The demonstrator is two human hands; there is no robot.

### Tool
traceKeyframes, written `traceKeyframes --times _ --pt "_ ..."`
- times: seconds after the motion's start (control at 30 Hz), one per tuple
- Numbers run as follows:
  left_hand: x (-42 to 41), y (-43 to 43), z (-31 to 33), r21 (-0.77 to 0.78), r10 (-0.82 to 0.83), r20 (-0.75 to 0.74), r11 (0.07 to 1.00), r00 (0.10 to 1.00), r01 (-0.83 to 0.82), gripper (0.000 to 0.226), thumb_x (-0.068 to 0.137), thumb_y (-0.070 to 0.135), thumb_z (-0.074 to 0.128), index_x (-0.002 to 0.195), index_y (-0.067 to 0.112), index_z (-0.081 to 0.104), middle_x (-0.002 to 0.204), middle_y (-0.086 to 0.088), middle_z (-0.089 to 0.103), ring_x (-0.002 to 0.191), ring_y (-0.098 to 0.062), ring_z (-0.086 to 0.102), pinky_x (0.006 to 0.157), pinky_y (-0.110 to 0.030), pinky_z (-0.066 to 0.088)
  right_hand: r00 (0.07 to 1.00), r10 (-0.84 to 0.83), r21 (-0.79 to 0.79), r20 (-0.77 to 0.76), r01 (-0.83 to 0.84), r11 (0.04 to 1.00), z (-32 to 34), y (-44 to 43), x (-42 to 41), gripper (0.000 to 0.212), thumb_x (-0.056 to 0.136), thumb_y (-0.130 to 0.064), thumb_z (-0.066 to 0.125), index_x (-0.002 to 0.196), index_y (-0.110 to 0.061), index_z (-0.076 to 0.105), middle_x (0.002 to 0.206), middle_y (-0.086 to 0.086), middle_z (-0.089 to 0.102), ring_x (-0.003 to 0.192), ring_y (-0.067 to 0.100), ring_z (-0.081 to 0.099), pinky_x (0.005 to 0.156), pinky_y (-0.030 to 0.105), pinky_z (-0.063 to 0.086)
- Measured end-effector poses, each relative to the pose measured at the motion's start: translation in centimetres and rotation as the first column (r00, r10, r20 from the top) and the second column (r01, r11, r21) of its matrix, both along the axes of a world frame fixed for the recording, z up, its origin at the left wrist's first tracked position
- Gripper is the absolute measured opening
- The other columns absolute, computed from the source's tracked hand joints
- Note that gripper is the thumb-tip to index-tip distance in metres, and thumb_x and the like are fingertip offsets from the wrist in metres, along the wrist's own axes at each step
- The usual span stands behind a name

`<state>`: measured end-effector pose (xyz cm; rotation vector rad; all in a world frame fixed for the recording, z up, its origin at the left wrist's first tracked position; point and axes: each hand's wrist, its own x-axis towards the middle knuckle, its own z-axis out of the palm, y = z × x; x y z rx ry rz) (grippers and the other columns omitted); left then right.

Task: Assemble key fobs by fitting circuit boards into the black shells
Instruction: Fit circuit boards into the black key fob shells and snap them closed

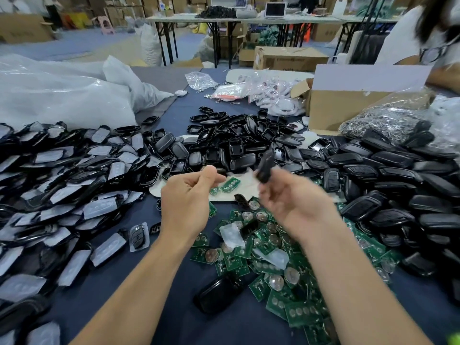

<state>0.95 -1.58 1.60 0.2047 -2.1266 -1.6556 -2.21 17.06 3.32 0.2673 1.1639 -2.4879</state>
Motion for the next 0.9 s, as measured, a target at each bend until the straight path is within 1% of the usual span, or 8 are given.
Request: traceKeyframes --times 0.07,0.13,0.27,0.43,0.53,0.6,0.8,0.9 --pt "0.0 0.0 -0.1 -0.073 -0.011 0.021 0.997 1.0 0.012 0.033 0.097 0.058 0.054 0.078 0.049 0.079 0.085 -0.032 0.071 0.077 -0.041 0.072 0.084 -0.039 0.063 0.984 -0.161 -0.282 -0.081 0.132 0.95 0.7 3.0 -0.6 0.033 0.096 -0.02 0.064 0.123 -0.002 0.071 0.112 0.009 0.076 0.092 0.016 0.07 0.078 0.024 0.058" --pt "0.0 0.1 0.0 -0.118 -0.02 0.035 0.993 0.999 0.024 0.032 0.098 0.059 0.054 0.08 0.049 0.078 0.082 -0.031 0.07 0.069 -0.034 0.071 0.081 -0.048 0.063 0.965 -0.208 -0.313 -0.162 0.149 0.938 1.2 4.9 -0.8 0.039 0.094 -0.028 0.064 0.127 -0.01 0.071 0.126 0.003 0.073 0.11 0.015 0.071 0.085 0.027 0.058" --pt "-0.3 0.2 -0.1 -0.181 0.017 0.051 0.984 0.999 -0.007 0.03 0.102 0.051 0.056 0.082 0.047 0.077 0.057 -0.019 0.062 0.063 -0.035 0.067 0.072 -0.046 0.06 0.975 -0.055 0.365 -0.216 0.133 0.921 0.4 4.1 -1.5 0.023 0.094 -0.011 0.065 0.115 -0.014 0.075 0.114 0.006 0.078 0.099 0.018 0.075 0.084 0.033 0.057" --pt "-0.4 -0.3 -0.4 -0.21 0.088 0.082 0.975 0.993 -0.069 0.036 0.102 0.049 0.057 0.074 0.041 0.079 0.037 0.004 0.037 0.04 -0.011 0.04 0.063 -0.037 0.053 0.905 0.134 0.877 -0.404 0.341 0.34 0.3 1.9 -4.6 0.046 0.09 0.002 0.061 0.124 -0.027 0.073 0.12 -0.008 0.075 0.108 0.013 0.069 0.098 0.029 0.05" --pt "-0.7 -0.6 -0.4 -0.201 0.099 0.058 0.976 0.993 -0.086 0.032 0.101 0.047 0.06 0.074 0.045 0.079 0.047 -0.012 0.054 0.044 -0.015 0.049 0.061 -0.035 0.049 0.873 0.443 0.967 -0.204 0.251 -0.051 0.1 0.8 -7.6 0.067 0.095 -0.003 0.053 0.157 -0.023 0.039 0.15 0.008 0.054 0.134 0.029 0.05 0.103 0.033 0.042" --pt "-0.9 -0.9 -0.7 -0.213 0.108 0.051 0.973 0.993 -0.095 0.03 0.101 0.046 0.061 0.075 0.05 0.077 0.043 -0.009 0.048 0.042 -0.01 0.04 0.05 -0.027 0.042 0.858 0.504 0.959 -0.097 0.216 -0.183 -0.5 0.1 -8.4 0.068 0.098 -0.004 0.05 0.161 -0.023 0.031 0.156 0.012 0.046 0.143 0.033 0.039 0.113 0.044 0.039" --pt "-1.2 -0.9 -0.8 -0.244 0.119 0.063 0.965 0.991 -0.101 0.036 0.099 0.043 0.062 0.071 0.03 0.08 0.039 0.007 0.049 0.04 -0.013 0.042 0.051 -0.033 0.044 0.855 0.374 0.876 -0.358 0.447 -0.184 -1.9 -0.3 -5.8 0.031 0.098 -0.018 0.058 0.117 -0.033 0.077 0.105 -0.004 0.079 0.097 0.023 0.069 0.099 0.037 0.051" --pt "-1.1 -0.6 -0.7 -0.232 0.085 0.021 0.97 0.996 -0.077 0.013 0.092 0.038 0.072 0.082 0.036 0.081 0.072 0.008 0.077 0.061 -0.001 0.065 0.06 -0.028 0.057 0.758 0.278 0.796 -0.59 0.603 0.046 -0.8 -0.5 -3.4 0.024 0.099 -0.019 0.061 0.099 -0.03 0.082 0.068 -0.017 0.073 0.054 0.007 0.062 0.076 0.031 0.055"
